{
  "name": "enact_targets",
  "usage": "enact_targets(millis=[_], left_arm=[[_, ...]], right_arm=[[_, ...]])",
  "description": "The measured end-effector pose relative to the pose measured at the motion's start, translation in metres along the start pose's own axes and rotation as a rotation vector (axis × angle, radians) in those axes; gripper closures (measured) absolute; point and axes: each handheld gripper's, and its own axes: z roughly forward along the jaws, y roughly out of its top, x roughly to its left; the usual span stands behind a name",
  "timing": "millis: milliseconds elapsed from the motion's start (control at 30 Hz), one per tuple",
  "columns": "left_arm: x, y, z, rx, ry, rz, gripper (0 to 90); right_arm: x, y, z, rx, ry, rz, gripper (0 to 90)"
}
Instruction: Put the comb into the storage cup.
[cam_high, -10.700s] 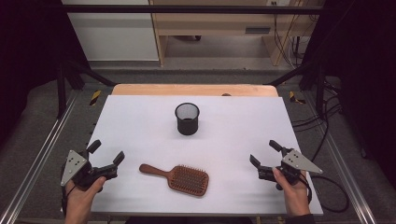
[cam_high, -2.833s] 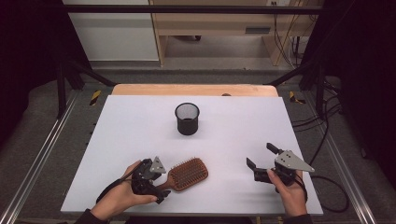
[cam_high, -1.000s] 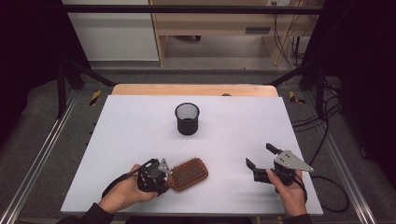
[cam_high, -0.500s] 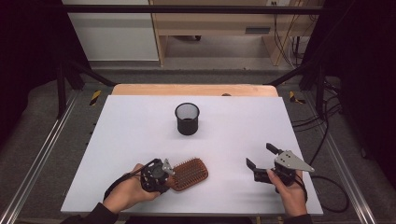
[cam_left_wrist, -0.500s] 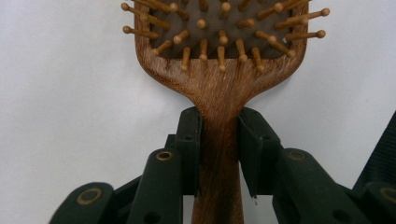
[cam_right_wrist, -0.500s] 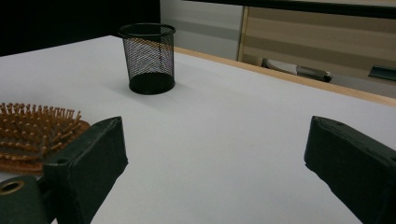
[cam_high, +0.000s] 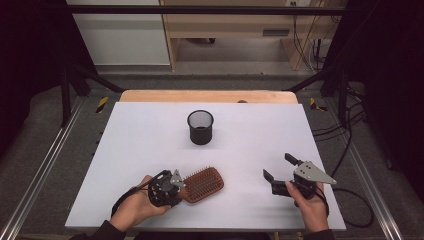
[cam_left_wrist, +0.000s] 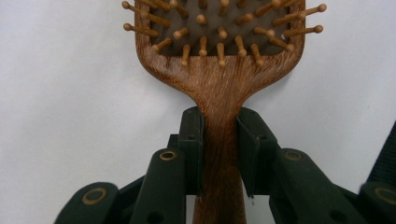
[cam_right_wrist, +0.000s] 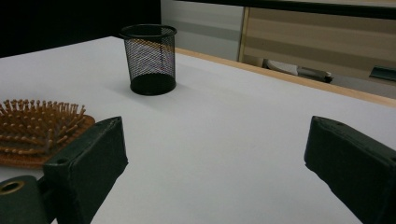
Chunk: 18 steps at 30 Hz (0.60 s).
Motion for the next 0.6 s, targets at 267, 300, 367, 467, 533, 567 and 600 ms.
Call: enact_targets(millis=[267,300,367,467,533,567,600], left_arm=[[0.005,0.003,-0.006,-0.093,0.031,-0.022,72.7],[0.006,0.003,-0.006,-0.101,0.034,-0.026,72.7],[0.006,0.005,-0.007,-0.114,0.047,-0.028,72.7],[0.007,0.007,-0.006,-0.134,0.055,-0.028,72.7],[0.007,0.009,-0.006,-0.146,0.066,-0.029,72.7],[0.007,0.010,-0.006,-0.156,0.075,-0.028,72.7],[0.007,0.010,-0.006,-0.156,0.075,-0.028,72.7]], right_arm=[[0.000,0.000,0.000,-0.003,0.003,0.002,5.5],[0.000,0.000,0.000,-0.003,0.003,0.002,5.5],[0.001,0.001,0.000,-0.003,0.005,0.001,5.5],[0.004,0.002,0.001,-0.007,0.012,-0.001,5.5],[0.006,0.002,0.003,-0.003,0.020,-0.007,5.5],[0.007,0.002,0.003,-0.002,0.022,-0.008,5.4],[0.007,0.003,0.003,-0.002,0.023,-0.009,5.4]])
